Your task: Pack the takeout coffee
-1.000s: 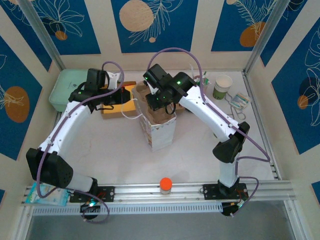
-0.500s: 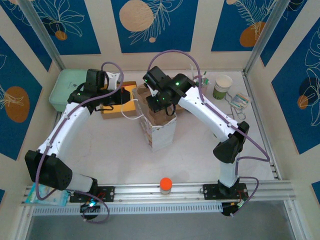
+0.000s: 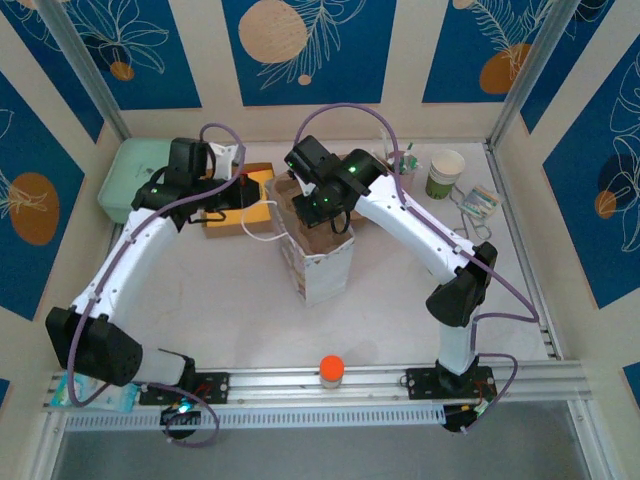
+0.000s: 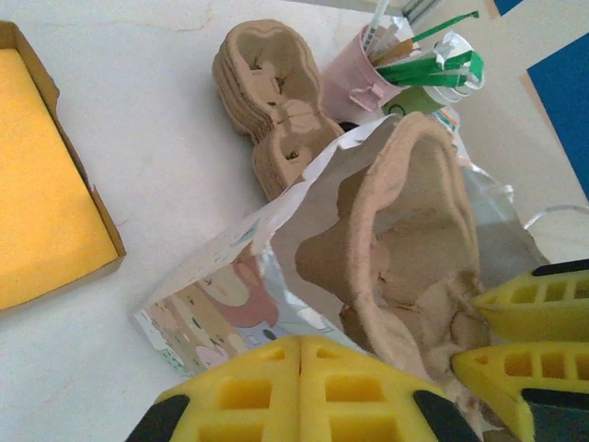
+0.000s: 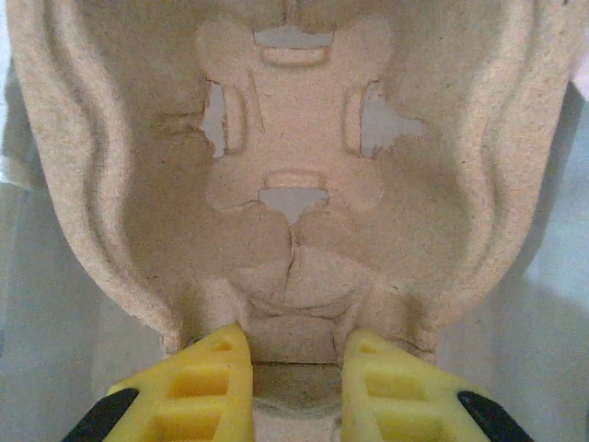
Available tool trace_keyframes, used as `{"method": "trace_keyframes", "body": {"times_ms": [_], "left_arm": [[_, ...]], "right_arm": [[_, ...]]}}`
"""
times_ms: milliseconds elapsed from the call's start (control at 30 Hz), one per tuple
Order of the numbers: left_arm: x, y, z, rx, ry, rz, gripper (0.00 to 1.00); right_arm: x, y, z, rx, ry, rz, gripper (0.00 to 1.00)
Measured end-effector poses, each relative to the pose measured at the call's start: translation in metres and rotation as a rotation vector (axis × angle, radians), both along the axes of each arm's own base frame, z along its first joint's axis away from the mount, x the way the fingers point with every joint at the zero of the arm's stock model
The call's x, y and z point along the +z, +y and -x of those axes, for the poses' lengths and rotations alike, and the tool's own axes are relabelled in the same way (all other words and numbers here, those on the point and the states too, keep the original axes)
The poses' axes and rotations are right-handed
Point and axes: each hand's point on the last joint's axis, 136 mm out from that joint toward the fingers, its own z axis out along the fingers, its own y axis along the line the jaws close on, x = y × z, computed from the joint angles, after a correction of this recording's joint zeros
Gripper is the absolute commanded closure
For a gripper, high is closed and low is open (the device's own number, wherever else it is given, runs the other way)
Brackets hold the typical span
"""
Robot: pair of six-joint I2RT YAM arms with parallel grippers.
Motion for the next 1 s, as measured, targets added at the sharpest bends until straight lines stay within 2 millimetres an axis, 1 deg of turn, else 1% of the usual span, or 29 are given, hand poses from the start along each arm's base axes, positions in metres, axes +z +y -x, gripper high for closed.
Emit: {"method": "trace_keyframes", "body": {"times_ms": [33, 67, 100, 200, 300, 400, 500, 533, 633, 700, 800, 900, 1000], "left_arm": [[0.002, 0.000, 0.001, 0.001, -0.005, 0.003, 0.95], [0.004, 0.000, 0.002, 0.000, -0.010, 0.004, 0.81], [0.006, 0.000, 0.002, 0.001, -0.018, 0.007, 0.74], [0.012, 0.001, 0.004, 0.006, -0.027, 0.017, 0.60], [0.017, 0.000, 0.007, 0.000, -0.037, 0.031, 0.52], [0.019, -0.004, 0.012, -0.025, -0.047, 0.029, 0.47], [0.015, -0.013, 0.021, -0.066, -0.036, 0.013, 0.47], [0.014, -0.017, 0.025, -0.083, -0.033, 0.006, 0.48], [0.008, -0.026, 0.035, -0.126, -0.024, -0.016, 0.57], [0.001, -0.026, 0.037, -0.132, -0.014, -0.034, 0.66], [-0.010, -0.023, 0.039, -0.129, 0.006, -0.066, 0.75], [-0.013, -0.021, 0.040, -0.126, 0.009, -0.082, 0.80], [-0.015, -0.021, 0.040, -0.127, 0.009, -0.086, 0.81]], "right_arm": [[0.000, 0.000, 0.000, 0.001, 0.002, -0.001, 0.84], [-0.001, 0.000, 0.001, 0.001, 0.005, 0.001, 0.84], [-0.001, 0.000, 0.001, 0.001, 0.007, 0.003, 0.84], [-0.004, -0.001, 0.003, 0.003, 0.019, 0.012, 0.84], [-0.007, -0.002, 0.005, 0.004, 0.033, 0.022, 0.84], [-0.008, -0.002, 0.006, 0.005, 0.039, 0.022, 0.84], [-0.009, -0.001, 0.007, 0.008, 0.045, 0.022, 0.84], [-0.010, 0.000, 0.008, 0.010, 0.048, 0.023, 0.84], [-0.018, 0.002, 0.009, 0.013, 0.074, 0.032, 0.84], [-0.023, 0.003, 0.010, 0.014, 0.089, 0.044, 0.84], [-0.028, 0.003, 0.011, 0.010, 0.102, 0.053, 0.84], [-0.028, 0.004, 0.012, 0.014, 0.104, 0.052, 0.84], [-0.028, 0.005, 0.012, 0.014, 0.104, 0.052, 0.84]]}}
